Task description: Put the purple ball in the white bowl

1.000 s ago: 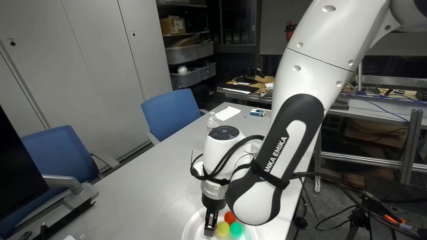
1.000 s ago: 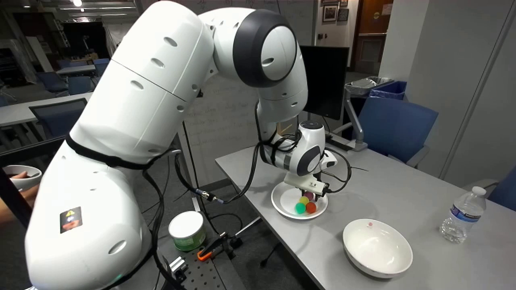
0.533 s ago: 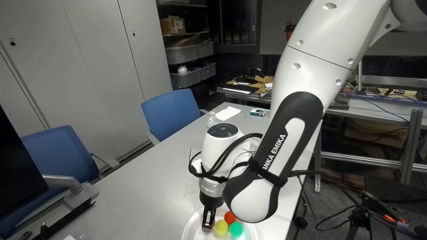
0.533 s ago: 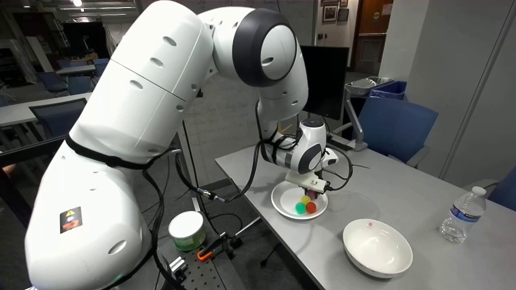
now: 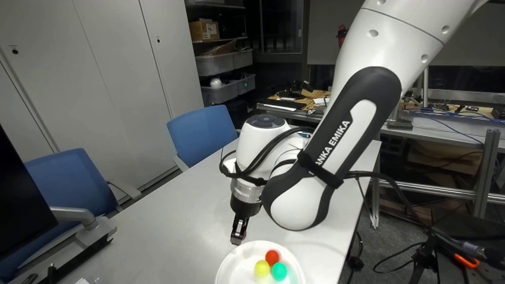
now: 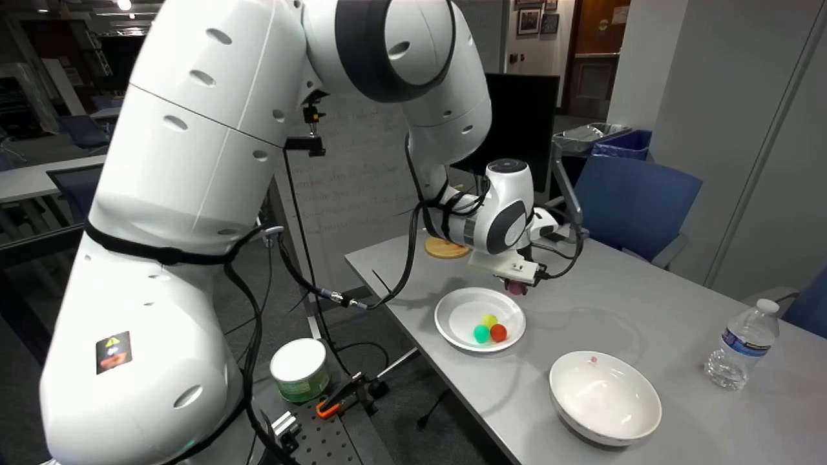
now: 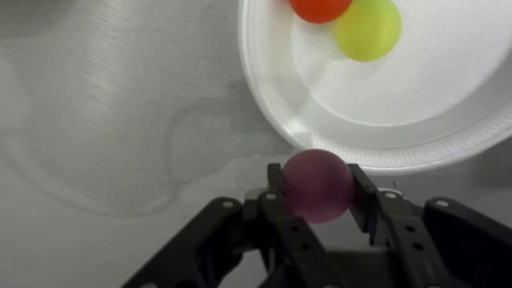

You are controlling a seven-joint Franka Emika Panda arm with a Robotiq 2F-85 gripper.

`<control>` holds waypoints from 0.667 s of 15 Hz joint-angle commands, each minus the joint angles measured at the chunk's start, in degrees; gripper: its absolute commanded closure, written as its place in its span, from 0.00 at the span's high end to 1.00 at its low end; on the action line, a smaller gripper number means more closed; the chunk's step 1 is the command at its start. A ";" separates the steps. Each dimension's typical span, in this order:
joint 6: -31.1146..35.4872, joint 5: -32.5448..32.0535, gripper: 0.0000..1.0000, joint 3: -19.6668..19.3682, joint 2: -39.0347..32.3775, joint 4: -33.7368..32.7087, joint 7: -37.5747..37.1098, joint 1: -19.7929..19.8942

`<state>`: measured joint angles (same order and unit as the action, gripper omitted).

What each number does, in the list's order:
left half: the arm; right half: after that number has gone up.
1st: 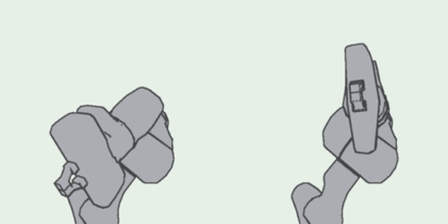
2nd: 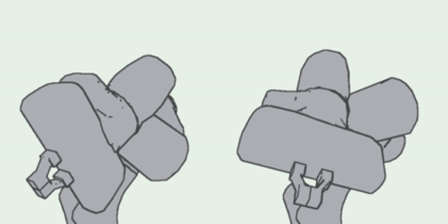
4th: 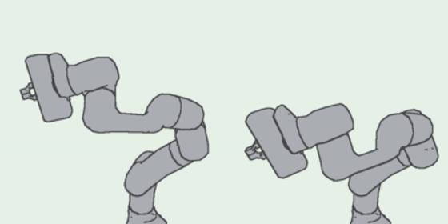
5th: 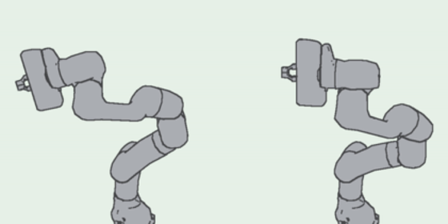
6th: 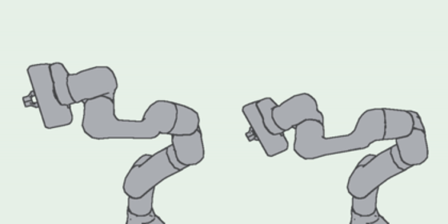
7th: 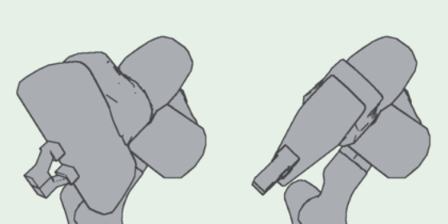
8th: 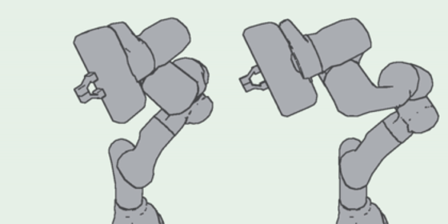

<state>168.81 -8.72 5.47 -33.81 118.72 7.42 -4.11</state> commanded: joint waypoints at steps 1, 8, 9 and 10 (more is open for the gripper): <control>0.12 -0.53 0.17 -5.04 6.10 5.73 -3.11 -1.72; 2.17 -4.48 0.17 -18.02 10.59 14.39 -10.75 -4.59; 2.25 -5.65 0.17 -20.11 11.04 15.17 -12.18 -5.57; 2.43 -6.62 0.17 -21.94 11.47 15.93 -13.47 -6.37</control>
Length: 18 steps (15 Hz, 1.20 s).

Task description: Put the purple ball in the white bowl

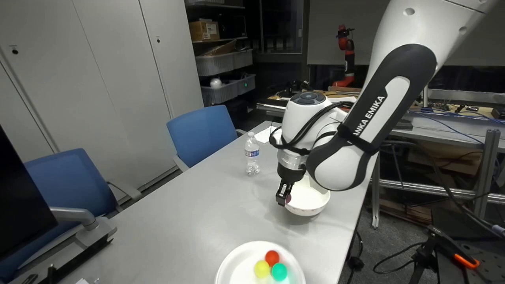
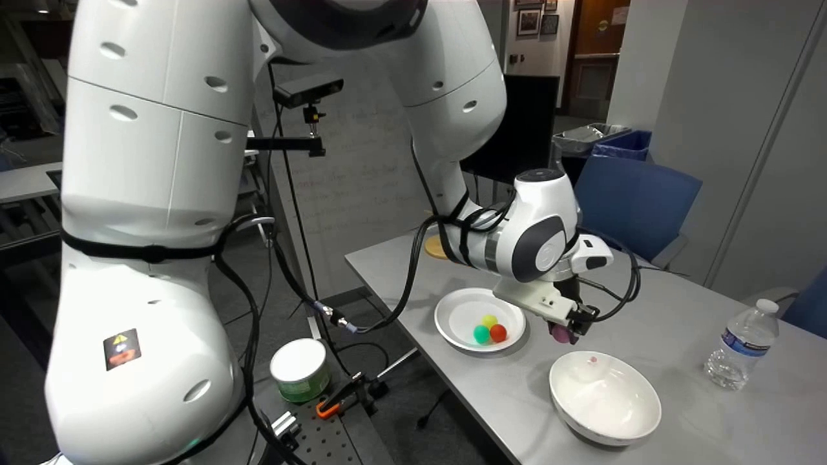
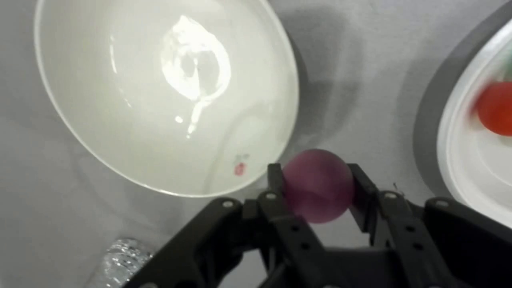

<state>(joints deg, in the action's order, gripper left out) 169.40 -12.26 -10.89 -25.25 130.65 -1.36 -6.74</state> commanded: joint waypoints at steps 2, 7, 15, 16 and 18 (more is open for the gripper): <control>1.16 -5.32 0.17 -9.11 4.53 5.31 -7.25 -5.98; 1.98 -13.00 0.17 -18.20 5.33 6.26 -15.99 -12.88; 1.82 -24.03 0.68 -31.74 4.39 6.10 -30.53 -25.81; 1.94 -25.31 0.73 -33.11 4.17 6.06 -31.67 -27.12; 2.01 -27.12 0.88 -35.06 4.02 6.20 -33.37 -29.15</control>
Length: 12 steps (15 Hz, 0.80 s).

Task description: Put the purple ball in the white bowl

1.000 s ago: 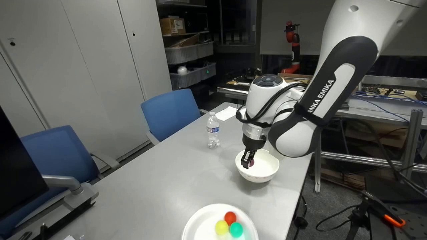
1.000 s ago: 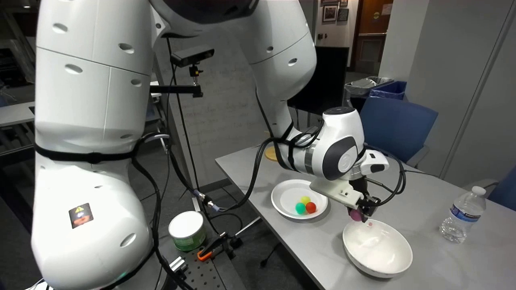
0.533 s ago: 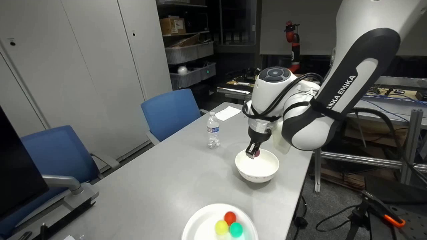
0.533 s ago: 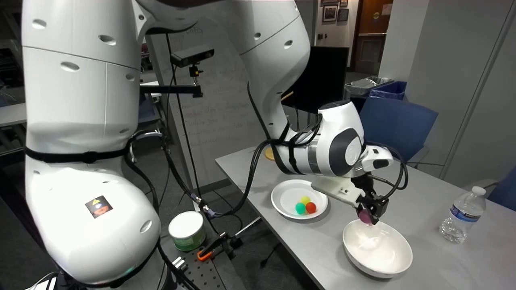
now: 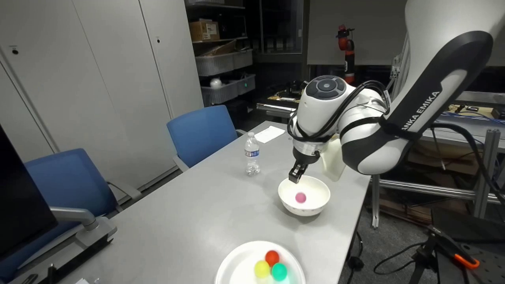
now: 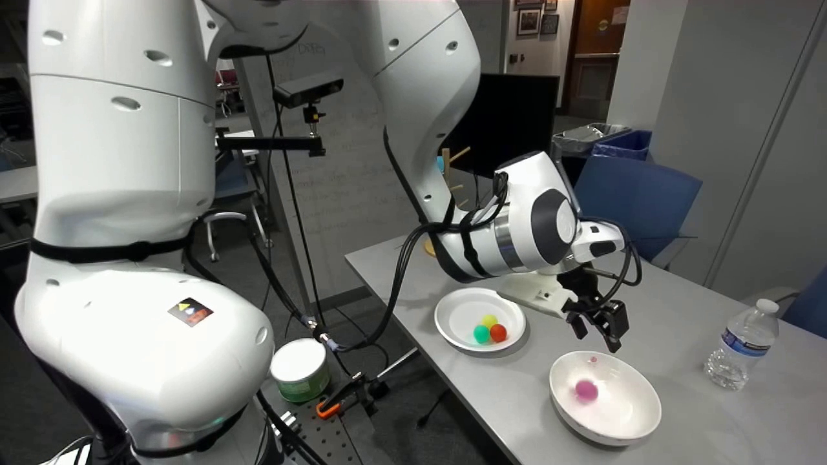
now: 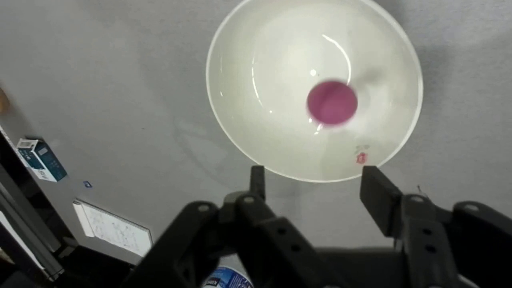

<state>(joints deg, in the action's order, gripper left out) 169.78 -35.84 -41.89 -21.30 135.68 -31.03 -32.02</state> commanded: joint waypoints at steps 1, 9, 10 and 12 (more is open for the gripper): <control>1.69 -4.27 0.97 -4.87 0.02 1.28 -4.45 -4.70; 2.67 -6.47 1.00 -8.39 0.21 2.63 -7.64 -8.56; 2.90 -6.00 1.00 -8.08 0.50 2.89 -7.49 -8.39; 3.37 -5.17 1.00 -6.94 1.39 3.64 -6.40 -7.47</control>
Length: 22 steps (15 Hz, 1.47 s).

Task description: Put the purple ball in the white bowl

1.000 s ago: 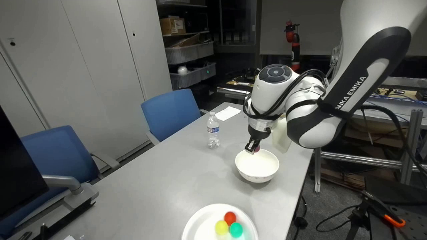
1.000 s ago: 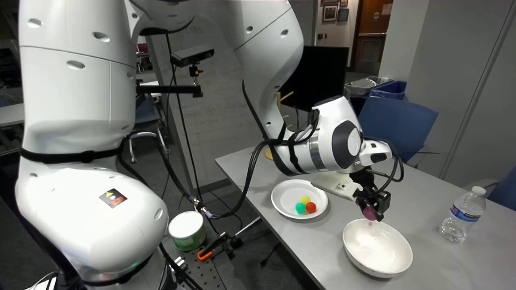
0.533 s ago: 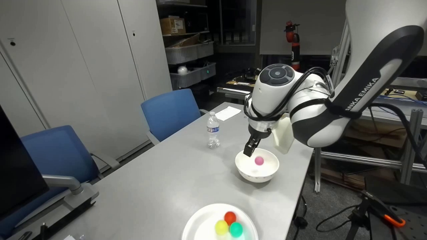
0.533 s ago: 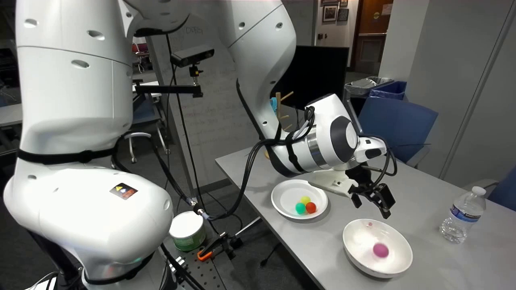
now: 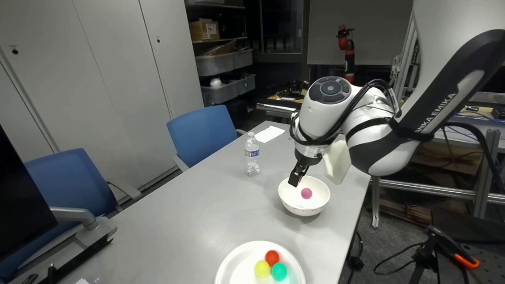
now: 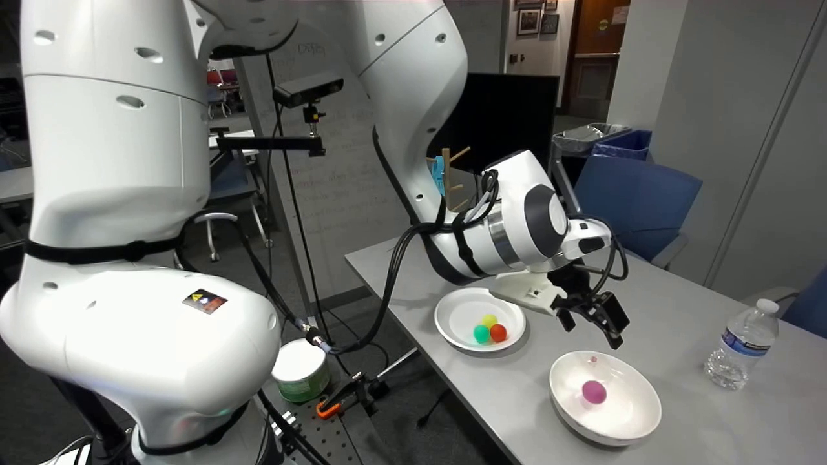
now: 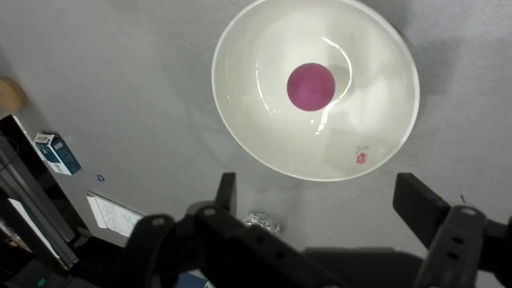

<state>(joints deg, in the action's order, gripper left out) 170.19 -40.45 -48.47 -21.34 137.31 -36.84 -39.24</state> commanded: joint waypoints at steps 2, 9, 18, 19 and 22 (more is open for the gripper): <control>3.01 0.22 1.00 0.45 3.21 2.47 -0.02 -0.33; 2.37 0.87 1.00 3.19 8.51 3.08 1.87 0.42; -10.49 2.65 1.00 4.31 20.16 1.09 7.93 -0.21; -12.03 1.78 1.00 4.27 21.60 0.56 7.50 -0.44; -14.48 -0.05 1.00 4.82 24.80 -0.03 6.18 -0.58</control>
<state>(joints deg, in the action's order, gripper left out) 159.45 -38.57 -44.03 -1.27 137.33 -30.56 -39.16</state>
